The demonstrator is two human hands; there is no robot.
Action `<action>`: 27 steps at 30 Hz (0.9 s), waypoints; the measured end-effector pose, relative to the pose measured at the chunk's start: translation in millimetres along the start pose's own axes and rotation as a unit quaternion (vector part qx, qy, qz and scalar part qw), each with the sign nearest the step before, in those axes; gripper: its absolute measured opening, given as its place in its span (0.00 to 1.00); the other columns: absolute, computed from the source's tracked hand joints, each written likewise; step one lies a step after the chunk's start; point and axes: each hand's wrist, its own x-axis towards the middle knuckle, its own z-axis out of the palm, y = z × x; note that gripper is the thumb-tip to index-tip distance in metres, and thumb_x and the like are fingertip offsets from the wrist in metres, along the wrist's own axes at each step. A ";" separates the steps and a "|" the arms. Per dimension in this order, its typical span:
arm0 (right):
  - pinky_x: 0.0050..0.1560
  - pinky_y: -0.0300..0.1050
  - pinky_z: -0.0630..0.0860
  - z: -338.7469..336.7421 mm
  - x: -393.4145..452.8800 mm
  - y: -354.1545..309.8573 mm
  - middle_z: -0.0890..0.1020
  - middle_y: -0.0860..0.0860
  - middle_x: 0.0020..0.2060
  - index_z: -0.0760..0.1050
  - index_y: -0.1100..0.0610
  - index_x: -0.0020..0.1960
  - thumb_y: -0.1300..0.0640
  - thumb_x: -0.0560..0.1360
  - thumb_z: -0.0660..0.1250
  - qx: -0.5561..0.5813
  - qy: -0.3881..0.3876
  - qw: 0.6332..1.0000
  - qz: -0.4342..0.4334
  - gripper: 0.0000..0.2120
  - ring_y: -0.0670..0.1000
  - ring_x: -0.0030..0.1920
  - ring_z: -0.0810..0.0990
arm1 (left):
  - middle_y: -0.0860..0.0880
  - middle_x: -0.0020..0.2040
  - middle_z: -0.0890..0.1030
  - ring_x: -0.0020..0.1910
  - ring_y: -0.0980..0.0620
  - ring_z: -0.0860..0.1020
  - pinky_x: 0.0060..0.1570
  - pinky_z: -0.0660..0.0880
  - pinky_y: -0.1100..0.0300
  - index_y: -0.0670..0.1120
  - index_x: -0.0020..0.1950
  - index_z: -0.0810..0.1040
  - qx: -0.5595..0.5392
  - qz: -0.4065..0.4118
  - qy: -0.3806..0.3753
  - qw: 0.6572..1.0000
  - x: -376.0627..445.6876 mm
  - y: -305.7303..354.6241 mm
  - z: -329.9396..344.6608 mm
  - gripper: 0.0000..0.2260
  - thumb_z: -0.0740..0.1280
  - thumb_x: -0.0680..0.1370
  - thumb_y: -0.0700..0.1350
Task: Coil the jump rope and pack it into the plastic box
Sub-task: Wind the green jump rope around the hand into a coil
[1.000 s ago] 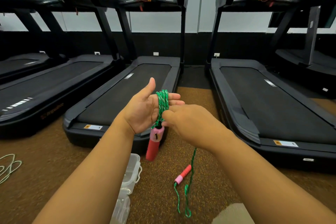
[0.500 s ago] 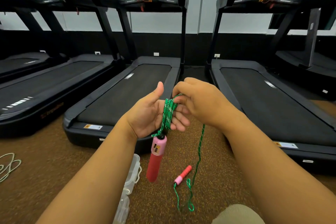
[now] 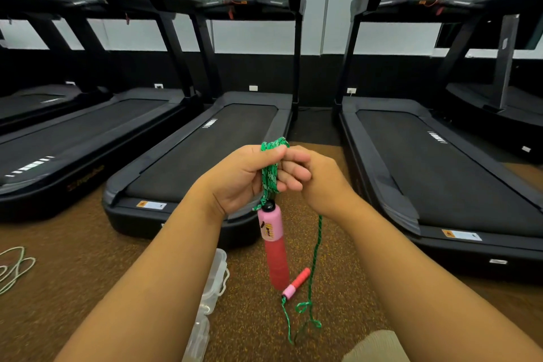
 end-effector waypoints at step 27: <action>0.43 0.47 0.77 -9.1 -19.7 -47.7 0.75 0.47 0.47 0.71 0.53 0.51 0.47 0.80 0.57 -0.349 -0.123 0.917 -0.149 0.11 0.48 0.43 0.76 | 0.37 0.61 0.78 0.59 0.42 0.77 0.62 0.71 0.49 0.37 0.67 0.71 0.009 -0.071 0.050 0.996 -3.5 -1.1 -9.6 0.33 0.48 0.79 0.62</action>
